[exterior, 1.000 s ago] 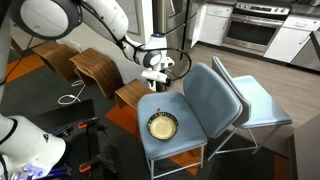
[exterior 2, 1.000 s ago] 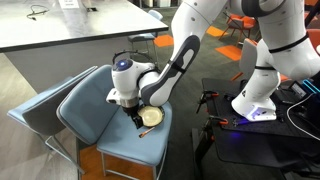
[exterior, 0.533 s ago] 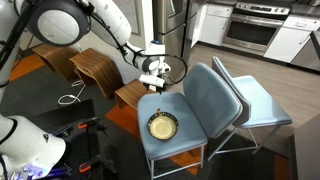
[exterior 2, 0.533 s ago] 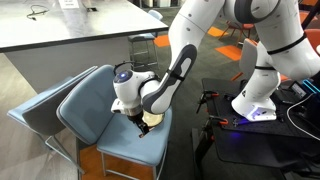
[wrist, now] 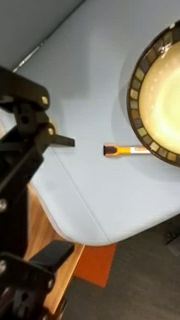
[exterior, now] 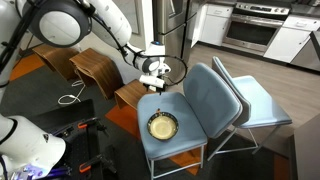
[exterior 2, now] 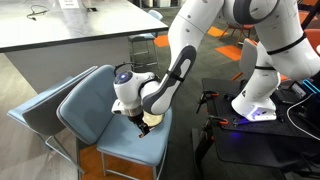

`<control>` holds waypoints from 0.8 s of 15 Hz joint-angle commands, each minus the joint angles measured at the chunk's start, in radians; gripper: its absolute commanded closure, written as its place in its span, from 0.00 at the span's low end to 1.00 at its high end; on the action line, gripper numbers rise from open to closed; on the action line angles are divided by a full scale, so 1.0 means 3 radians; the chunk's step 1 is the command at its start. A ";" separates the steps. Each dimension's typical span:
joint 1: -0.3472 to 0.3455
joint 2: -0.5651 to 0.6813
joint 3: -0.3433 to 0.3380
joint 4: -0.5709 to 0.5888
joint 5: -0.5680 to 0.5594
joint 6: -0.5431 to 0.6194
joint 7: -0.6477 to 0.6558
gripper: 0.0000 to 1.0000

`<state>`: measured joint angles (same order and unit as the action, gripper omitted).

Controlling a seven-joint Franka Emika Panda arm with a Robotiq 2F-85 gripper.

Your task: Put the marker in the bowl

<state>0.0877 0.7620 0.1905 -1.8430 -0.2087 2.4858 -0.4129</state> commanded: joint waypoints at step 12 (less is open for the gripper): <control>-0.0183 0.1135 -0.0061 0.1091 -0.0109 -0.0070 -0.0454 0.00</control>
<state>0.0568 1.0480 0.1437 -1.6051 -0.2447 2.5072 -0.5009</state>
